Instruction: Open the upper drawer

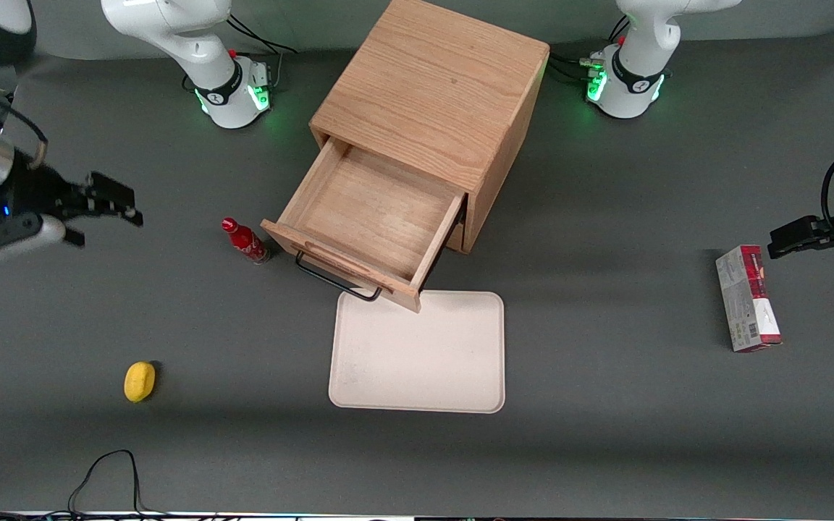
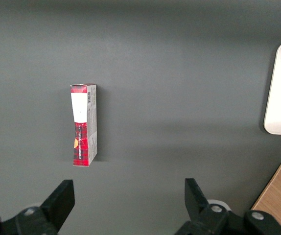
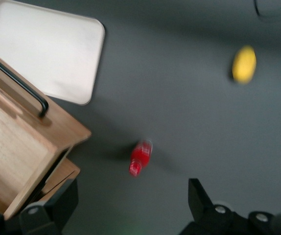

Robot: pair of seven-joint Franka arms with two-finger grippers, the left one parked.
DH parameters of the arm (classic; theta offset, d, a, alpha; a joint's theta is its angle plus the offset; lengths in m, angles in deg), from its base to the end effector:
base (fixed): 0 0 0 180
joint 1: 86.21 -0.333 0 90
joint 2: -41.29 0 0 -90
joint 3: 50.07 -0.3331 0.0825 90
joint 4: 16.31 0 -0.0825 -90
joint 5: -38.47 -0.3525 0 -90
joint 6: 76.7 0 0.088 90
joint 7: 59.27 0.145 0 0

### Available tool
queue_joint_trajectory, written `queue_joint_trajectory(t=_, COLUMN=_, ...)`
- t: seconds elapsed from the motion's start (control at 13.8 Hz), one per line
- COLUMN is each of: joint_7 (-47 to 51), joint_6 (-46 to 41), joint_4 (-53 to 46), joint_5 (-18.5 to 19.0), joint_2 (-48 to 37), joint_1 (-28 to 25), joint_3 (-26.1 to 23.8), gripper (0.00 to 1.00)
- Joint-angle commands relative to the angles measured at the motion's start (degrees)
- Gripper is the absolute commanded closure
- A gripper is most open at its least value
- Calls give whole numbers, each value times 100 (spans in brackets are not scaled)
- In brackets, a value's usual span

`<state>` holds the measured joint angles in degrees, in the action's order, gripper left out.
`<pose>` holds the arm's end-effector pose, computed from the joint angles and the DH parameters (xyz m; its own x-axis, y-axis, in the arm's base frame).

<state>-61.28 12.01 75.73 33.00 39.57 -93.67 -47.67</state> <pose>0.5061 0.0585 0.6022 0.9918 0.1251 -0.0246 0.1221 -0.9877 -0.0975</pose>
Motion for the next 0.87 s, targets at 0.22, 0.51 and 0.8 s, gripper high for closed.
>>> queue_joint_trajectory(t=0.22, joint_7=789, joint_6=287, joint_4=1765, joint_5=1056, joint_2=-1578, joint_1=-19, joint_3=-30, gripper=0)
queue_joint_trajectory(t=0.51, joint_7=816, joint_6=244, joint_4=1503, joint_5=793, joint_2=-1333, joint_1=-10, joint_3=14, gripper=0)
queue_joint_trajectory(t=0.8, joint_7=816, joint_6=234, joint_4=1255, joint_5=564, joint_2=-1138, joint_1=-10, joint_3=146, gripper=0)
